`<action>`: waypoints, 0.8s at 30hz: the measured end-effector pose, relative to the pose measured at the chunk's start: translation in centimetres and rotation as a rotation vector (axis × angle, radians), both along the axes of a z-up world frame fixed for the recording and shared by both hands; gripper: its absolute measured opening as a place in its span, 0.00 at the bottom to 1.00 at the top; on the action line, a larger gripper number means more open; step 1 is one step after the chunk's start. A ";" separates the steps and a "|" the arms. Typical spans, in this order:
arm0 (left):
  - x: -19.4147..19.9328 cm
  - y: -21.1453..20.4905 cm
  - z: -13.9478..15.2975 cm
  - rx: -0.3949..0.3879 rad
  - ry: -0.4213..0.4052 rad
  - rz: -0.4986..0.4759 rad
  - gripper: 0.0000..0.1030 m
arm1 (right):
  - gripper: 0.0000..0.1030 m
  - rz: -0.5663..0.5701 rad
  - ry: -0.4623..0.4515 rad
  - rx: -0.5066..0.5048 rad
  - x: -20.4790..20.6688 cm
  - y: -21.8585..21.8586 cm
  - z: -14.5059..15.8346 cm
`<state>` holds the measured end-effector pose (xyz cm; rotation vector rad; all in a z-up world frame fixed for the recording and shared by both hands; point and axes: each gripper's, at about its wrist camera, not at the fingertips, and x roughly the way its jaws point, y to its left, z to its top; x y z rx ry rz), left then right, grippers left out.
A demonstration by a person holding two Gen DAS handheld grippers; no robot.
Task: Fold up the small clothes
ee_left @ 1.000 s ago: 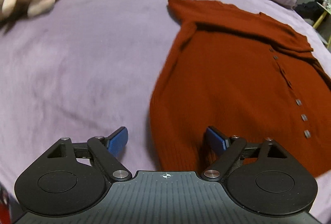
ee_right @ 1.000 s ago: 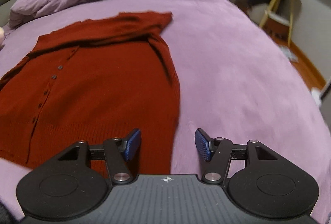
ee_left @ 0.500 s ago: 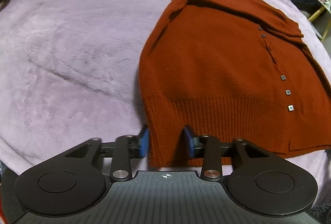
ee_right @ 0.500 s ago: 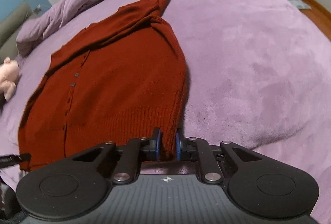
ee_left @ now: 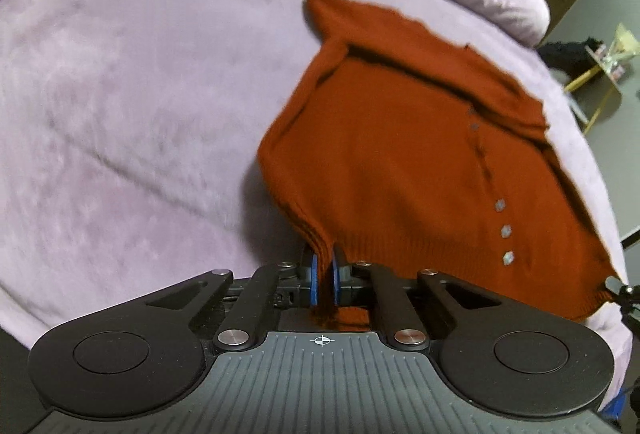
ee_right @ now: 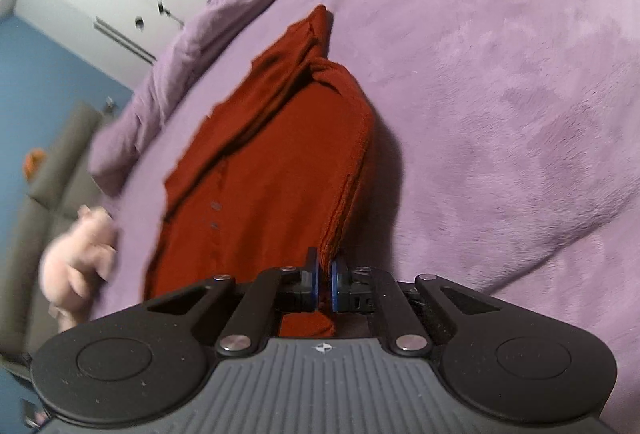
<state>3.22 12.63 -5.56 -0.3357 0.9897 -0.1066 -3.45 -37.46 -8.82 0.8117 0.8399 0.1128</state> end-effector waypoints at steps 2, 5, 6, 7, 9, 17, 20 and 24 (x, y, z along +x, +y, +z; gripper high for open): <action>0.6 0.3 1.2 -0.027 -0.033 0.005 0.08 | 0.05 -0.007 -0.015 0.017 0.5 -0.2 0.3; 2.1 0.3 2.9 -0.050 -0.079 0.009 0.08 | 0.05 -0.002 -0.053 -0.006 1.9 -0.2 1.3; 2.8 0.3 3.4 -0.047 -0.095 0.006 0.08 | 0.05 -0.002 -0.066 -0.013 2.6 -0.2 1.7; 3.6 0.1 3.9 -0.037 -0.111 0.008 0.08 | 0.05 0.002 -0.082 -0.024 3.3 -0.2 2.2; 5.5 -0.5 4.5 -0.019 -0.135 0.014 0.08 | 0.05 0.011 -0.115 -0.045 4.8 0.0 3.2; 12.3 -3.7 3.3 0.165 -0.129 0.039 0.08 | 0.04 0.015 -0.162 -0.262 13.5 2.7 4.6; 13.8 -4.8 2.4 0.231 -0.121 0.025 0.08 | 0.04 0.021 -0.140 -0.347 16.5 3.8 3.4; 15.4 -5.2 1.1 0.267 -0.098 0.020 0.09 | 0.04 0.034 -0.103 -0.443 19.3 4.7 1.6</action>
